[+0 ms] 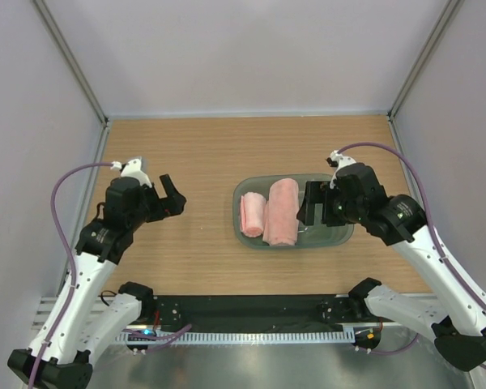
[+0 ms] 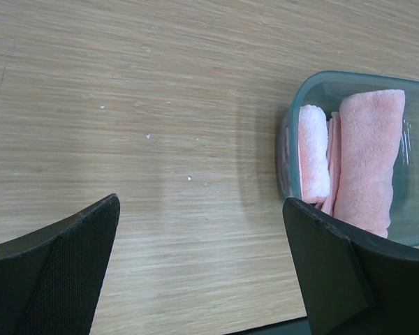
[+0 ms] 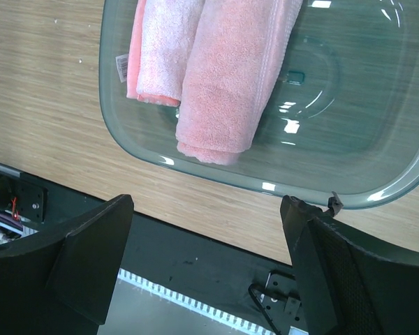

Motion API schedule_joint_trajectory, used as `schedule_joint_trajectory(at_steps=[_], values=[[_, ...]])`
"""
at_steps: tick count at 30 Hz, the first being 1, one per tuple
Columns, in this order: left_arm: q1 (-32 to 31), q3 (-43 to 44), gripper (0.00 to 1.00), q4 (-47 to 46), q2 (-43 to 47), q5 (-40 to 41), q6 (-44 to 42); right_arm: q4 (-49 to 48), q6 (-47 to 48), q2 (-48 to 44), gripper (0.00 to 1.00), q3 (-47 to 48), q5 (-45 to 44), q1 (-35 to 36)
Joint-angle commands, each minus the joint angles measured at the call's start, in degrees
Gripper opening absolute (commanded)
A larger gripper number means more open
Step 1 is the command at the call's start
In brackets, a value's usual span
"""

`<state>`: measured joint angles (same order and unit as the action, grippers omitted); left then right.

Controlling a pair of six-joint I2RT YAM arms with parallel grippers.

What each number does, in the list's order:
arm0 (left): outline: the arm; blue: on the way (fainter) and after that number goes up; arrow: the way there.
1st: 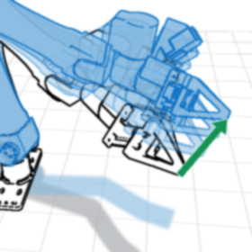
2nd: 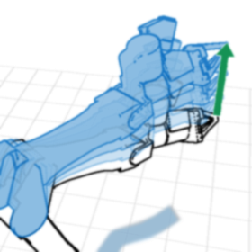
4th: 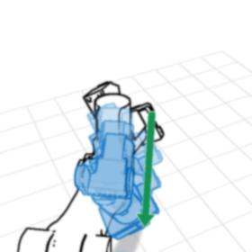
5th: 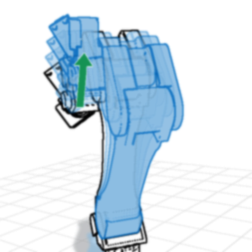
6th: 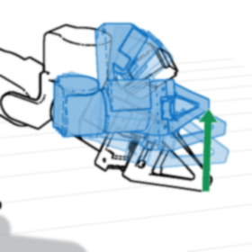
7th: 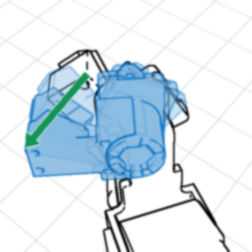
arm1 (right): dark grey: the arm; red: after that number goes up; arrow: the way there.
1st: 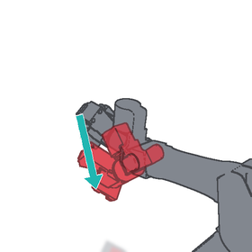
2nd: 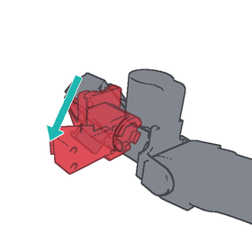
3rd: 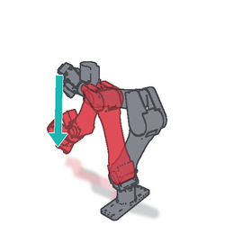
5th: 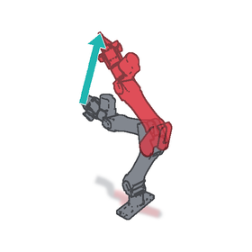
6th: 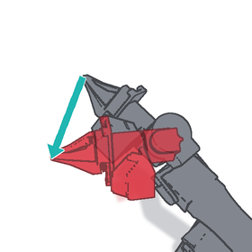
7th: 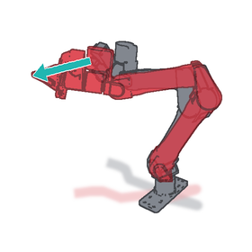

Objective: Roll the towels
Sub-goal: Place the rolled towel into the container

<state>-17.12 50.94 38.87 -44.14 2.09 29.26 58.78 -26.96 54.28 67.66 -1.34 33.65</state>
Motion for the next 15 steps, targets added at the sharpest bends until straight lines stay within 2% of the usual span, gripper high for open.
schedule_joint_trajectory(at_steps=[1,4,8,12,15], values=[[-0.1,0.0,1.00,-1.3,-0.6,-1.8,0.1,-1.8,1.7,-2.1,0.95,-0.1,0.6,0.2],[-0.1,-3.0,1.00,-5.5,2.0,-5.2,2.1,-2.0,2.2,-1.8,0.95,1.2,0.6,0.2],[0.0,-3.4,1.00,-4.3,3.0,-2.5,1.5,-0.4,2.4,-1.0,0.95,2.6,2.5,0.3],[-0.1,-2.8,1.00,-2.1,2.7,6.0,1.1,0.4,3.2,-1.7,0.96,0.8,2.0,0.3],[-0.1,-3.8,1.00,-5.1,3.5,10.9,-0.8,0.3,3.8,-2.0,0.96,-0.8,0.6,0.3]])
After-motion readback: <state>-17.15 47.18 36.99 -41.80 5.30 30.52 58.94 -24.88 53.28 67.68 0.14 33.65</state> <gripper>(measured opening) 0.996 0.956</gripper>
